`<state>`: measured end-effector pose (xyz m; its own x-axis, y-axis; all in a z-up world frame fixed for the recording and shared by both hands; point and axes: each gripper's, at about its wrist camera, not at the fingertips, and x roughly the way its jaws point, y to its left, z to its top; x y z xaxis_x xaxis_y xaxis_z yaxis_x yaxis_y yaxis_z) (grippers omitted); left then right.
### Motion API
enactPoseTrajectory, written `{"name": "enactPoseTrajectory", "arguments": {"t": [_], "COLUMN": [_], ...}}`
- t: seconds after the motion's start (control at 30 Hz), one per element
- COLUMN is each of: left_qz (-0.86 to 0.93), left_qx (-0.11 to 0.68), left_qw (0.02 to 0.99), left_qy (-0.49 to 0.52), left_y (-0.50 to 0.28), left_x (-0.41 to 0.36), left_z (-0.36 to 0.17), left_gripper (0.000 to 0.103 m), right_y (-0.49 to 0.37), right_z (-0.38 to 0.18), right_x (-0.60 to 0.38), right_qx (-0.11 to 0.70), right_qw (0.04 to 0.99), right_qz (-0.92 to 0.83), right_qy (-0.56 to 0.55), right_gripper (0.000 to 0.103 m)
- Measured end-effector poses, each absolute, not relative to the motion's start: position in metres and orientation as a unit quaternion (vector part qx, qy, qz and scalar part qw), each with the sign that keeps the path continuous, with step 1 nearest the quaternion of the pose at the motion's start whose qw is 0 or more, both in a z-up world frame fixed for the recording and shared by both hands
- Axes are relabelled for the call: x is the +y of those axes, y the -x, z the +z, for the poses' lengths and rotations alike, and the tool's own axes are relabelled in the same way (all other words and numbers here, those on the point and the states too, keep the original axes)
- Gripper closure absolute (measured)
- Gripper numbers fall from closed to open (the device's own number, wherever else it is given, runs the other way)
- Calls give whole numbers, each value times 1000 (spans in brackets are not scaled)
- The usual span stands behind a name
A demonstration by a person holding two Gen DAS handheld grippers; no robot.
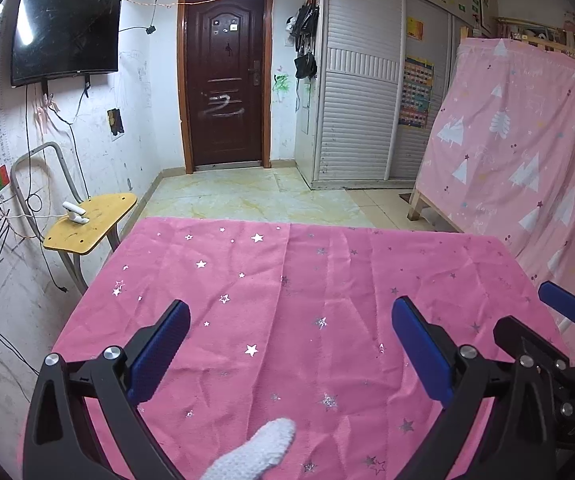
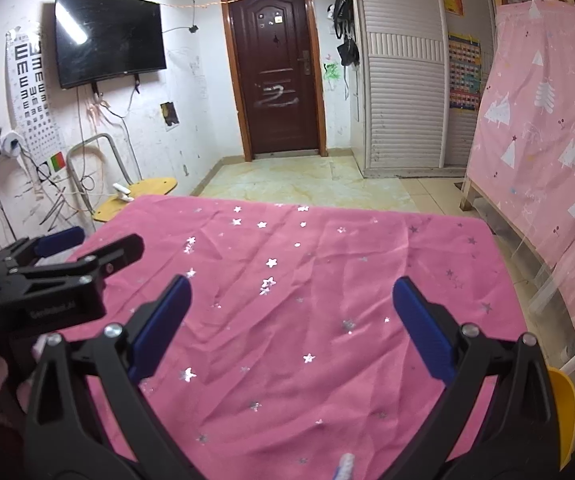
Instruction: Collect trash
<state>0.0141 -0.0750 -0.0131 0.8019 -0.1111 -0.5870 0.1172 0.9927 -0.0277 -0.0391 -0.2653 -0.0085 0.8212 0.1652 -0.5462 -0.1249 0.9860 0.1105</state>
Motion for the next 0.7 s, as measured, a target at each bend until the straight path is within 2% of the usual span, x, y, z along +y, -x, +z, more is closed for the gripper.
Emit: {"name": "enactPoseTrajectory", "arguments": {"t": [0.7], "left_qz": [-51], "left_qx": [318], "left_qw": [947], "left_qy": [-10], "left_y": [-16], "left_x": [-74], "left_z": [-18], "left_gripper": [10], "right_y": [37], "right_z": [-9], "right_x": [-261], "right_qx": [290], "right_qw": [953], "right_qz": [77], "right_qy": [-34], "right_gripper": [6]}}
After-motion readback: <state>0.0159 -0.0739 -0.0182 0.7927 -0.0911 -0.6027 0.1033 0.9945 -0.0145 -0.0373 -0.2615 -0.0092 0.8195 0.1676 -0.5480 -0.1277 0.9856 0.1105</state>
